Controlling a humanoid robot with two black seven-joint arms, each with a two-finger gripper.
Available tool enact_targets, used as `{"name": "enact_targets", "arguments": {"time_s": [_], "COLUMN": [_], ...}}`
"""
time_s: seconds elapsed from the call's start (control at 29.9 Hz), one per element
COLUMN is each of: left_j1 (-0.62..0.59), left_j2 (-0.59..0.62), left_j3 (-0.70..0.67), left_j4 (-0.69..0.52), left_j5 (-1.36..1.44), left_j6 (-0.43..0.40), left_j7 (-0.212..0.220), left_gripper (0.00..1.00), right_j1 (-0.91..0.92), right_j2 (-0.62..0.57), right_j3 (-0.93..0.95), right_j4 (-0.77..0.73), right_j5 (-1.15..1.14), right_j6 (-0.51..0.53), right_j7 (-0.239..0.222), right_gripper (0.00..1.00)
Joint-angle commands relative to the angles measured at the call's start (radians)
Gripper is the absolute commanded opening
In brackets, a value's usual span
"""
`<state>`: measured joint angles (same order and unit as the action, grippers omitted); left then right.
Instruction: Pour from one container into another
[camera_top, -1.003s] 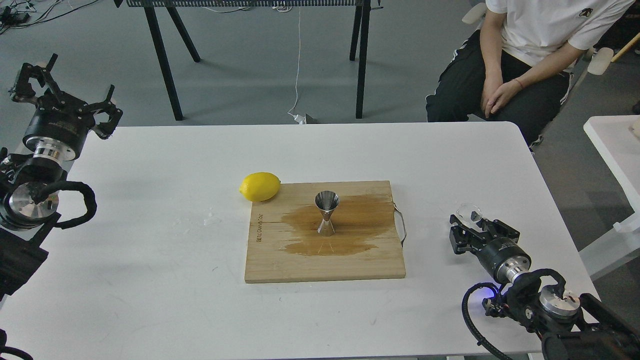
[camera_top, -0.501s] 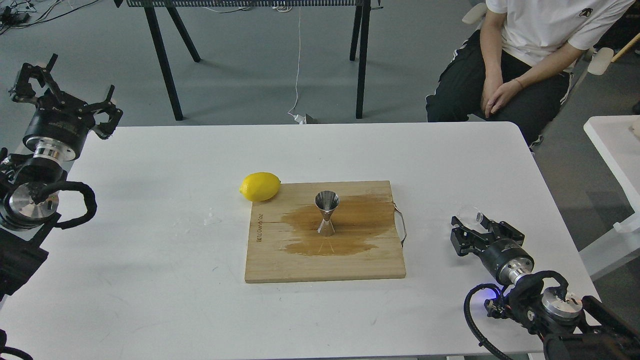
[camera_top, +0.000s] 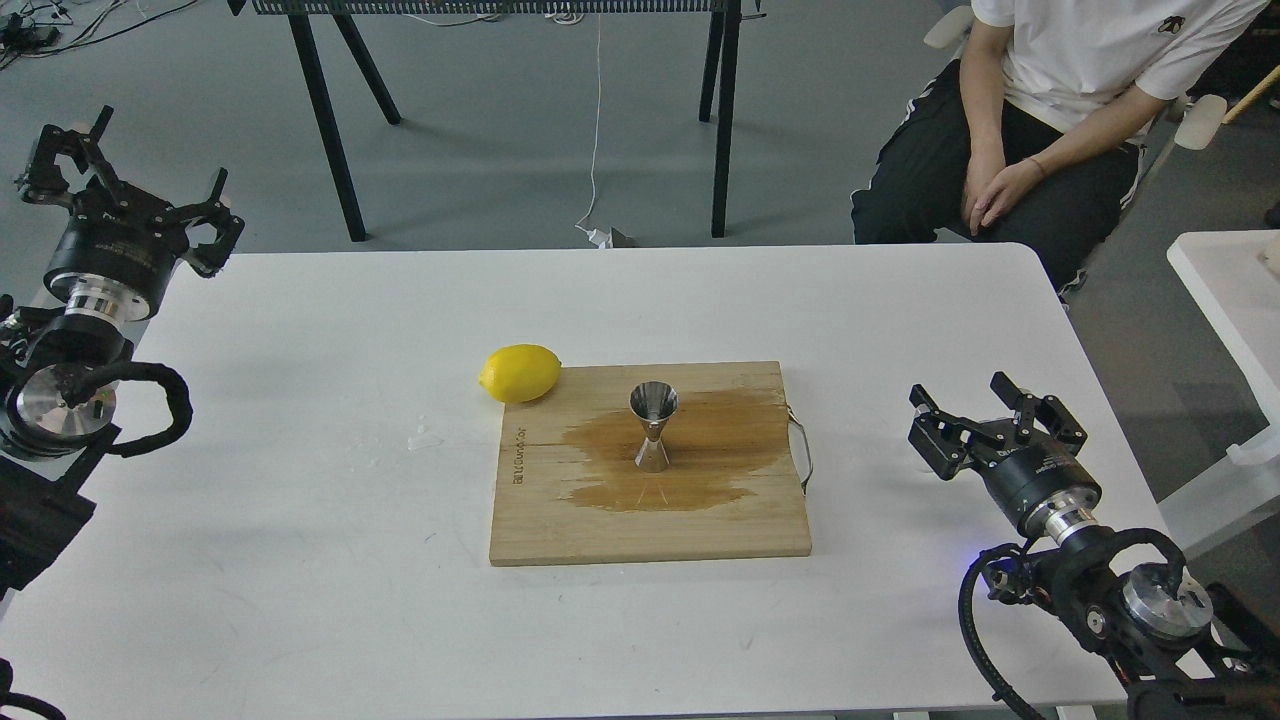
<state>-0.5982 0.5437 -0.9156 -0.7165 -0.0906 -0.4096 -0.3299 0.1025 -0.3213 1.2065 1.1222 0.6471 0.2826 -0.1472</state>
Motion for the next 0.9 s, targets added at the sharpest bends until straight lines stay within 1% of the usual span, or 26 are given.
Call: {"name": "enact_targets", "arguments": {"time_s": [0.0,0.23,0.4,0.5,0.6,0.77,0.87], "left_j1": [-0.003,-0.003,-0.005,-0.002,0.002,-0.002,-0.003], "left_j2": [0.002,-0.001,-0.001,0.001,0.002,0.001,0.001], "left_j3": [-0.003,-0.003,0.006,0.006,0.004,0.007,0.007], "left_j4": [0.000,0.002,0.002,0.003,0.003,0.002,0.002], "left_j5": [0.000,0.000,0.002,0.000,0.000,-0.001,-0.001], "left_j6": [0.005,0.005,0.002,-0.003,-0.005,-0.002,-0.002], "left_j7": [0.003,0.003,0.005,0.005,0.005,0.008,0.008], "left_gripper": [1.00,1.00,1.00,1.00,1.00,1.00,1.00], "right_j1": [0.057,0.244,0.411,0.485,0.523,0.526,0.526], "right_j2": [-0.073,-0.133,-0.117,-0.107,-0.093,-0.070,-0.038], "right_j3": [0.013,0.033,0.031,0.021,0.018,0.016,0.027], "right_j4": [0.045,0.018,-0.097,-0.154,-0.182,-0.205,-0.255], "right_j5": [-0.087,-0.205,-0.340,-0.356,-0.357,-0.357,-0.357], "right_j6": [0.062,0.072,0.072,0.081,0.096,0.121,0.127], "right_j7": [0.000,0.000,0.003,0.012,0.015,0.018,0.046], "right_gripper": [0.99,1.00,1.00,1.00,1.00,1.00,1.00]}}
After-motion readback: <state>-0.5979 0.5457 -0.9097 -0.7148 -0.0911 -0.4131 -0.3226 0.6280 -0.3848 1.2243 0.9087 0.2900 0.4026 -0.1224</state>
